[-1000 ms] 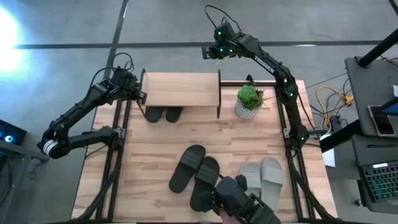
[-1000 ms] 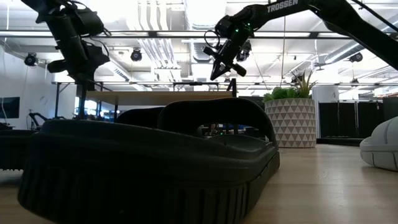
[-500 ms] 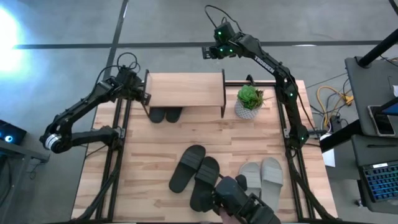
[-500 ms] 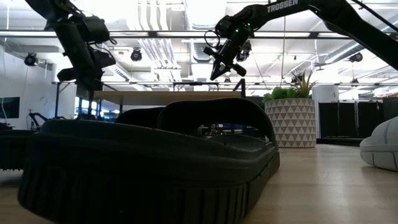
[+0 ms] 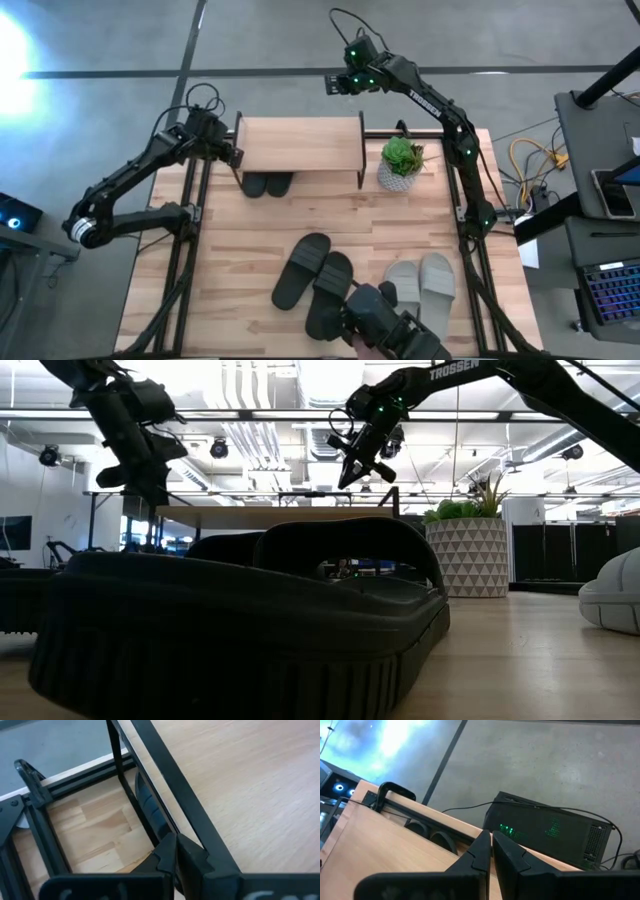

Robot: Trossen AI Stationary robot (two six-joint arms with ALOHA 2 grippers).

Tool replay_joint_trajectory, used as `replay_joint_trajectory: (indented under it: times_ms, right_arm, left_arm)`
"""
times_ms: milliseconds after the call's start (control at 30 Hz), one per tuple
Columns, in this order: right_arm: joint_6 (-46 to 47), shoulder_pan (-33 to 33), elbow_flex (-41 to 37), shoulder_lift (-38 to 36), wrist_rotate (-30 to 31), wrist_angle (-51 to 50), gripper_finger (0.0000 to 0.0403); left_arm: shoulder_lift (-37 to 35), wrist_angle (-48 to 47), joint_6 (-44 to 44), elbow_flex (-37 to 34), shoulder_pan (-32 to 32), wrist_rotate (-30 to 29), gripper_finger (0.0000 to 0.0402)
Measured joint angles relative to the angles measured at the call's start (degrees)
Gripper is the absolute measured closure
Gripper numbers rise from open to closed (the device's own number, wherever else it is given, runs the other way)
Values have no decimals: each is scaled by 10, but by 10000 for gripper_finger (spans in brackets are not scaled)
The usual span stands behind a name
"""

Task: Pick and place slides into the shelf
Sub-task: Adjust the shelf, then put the black slide on the shelf

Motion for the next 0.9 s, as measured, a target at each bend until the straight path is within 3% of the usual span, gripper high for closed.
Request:
replay_joint_trajectory:
  times_ms: [400,533,767,900]
  right_arm:
    - [-13,0,0,-11,0,-5,390]
    - [-33,5,0,-24,8,-14,390]
    - [-81,46,1,-62,47,-77,390]
    - [-90,91,1,-75,58,-123,390]
  left_arm:
    - [1,-8,12,0,-17,10,402]
    - [-11,-39,32,0,-17,-29,402]
    - [-79,-106,56,8,-17,-67,402]
    - [-131,-123,55,9,-17,-21,402]
